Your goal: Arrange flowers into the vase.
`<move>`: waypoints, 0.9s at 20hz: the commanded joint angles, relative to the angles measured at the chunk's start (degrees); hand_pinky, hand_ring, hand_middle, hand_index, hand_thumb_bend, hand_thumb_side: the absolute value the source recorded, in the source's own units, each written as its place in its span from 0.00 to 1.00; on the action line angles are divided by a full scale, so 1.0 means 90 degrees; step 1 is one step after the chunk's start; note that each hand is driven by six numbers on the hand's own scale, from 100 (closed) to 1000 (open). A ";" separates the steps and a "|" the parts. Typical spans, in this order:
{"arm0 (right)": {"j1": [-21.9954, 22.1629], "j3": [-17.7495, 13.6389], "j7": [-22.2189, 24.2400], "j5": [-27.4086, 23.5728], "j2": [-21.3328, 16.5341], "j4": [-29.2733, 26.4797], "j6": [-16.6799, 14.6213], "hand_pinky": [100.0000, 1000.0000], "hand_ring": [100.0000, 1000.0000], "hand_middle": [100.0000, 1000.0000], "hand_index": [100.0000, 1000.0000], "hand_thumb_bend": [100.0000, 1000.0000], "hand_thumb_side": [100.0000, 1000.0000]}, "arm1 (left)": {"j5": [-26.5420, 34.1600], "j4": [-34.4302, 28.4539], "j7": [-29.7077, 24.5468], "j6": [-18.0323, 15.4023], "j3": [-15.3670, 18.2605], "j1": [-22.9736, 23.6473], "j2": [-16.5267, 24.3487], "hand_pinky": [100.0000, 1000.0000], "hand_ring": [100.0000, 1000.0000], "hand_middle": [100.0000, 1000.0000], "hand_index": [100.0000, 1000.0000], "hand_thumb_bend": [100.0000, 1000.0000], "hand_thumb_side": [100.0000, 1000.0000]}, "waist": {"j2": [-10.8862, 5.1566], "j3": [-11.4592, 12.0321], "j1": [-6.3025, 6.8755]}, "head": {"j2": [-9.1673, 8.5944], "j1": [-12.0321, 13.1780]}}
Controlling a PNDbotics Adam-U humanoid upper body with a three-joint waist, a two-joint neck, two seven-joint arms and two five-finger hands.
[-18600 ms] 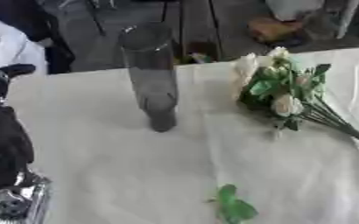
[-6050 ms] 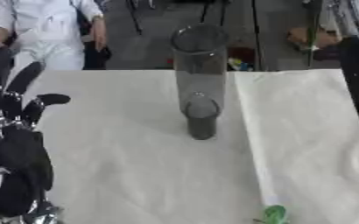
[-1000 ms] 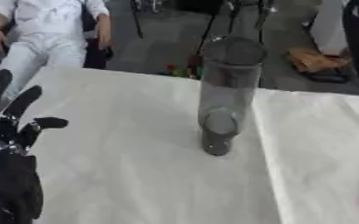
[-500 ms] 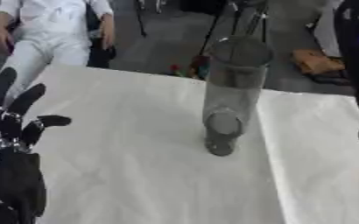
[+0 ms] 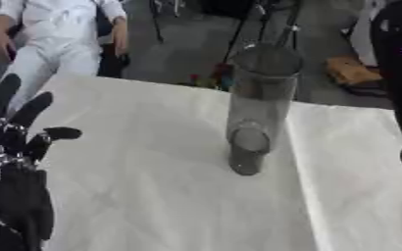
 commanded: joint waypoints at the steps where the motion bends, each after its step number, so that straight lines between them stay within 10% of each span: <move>1: -0.0092 -0.0039 0.0021 0.0055 -0.0004 -0.0092 0.0057 0.00 0.00 0.00 0.00 0.37 0.25 | -0.0019 -0.0096 -0.0024 -0.0010 0.0009 -0.0086 0.0041 0.54 0.84 0.92 0.93 0.37 0.97 | -0.0194 -0.0001 0.0054 | -0.0014 0.0016; 18: 0.0207 -0.0033 0.0245 -0.0030 0.0169 -0.0322 0.0265 0.00 0.00 0.00 0.00 0.37 0.22 | 0.0001 -0.0096 -0.0019 -0.0012 0.0002 -0.0118 -0.0022 0.54 0.84 0.92 0.93 0.37 0.98 | -0.0100 0.0006 0.0070 | -0.0048 0.0037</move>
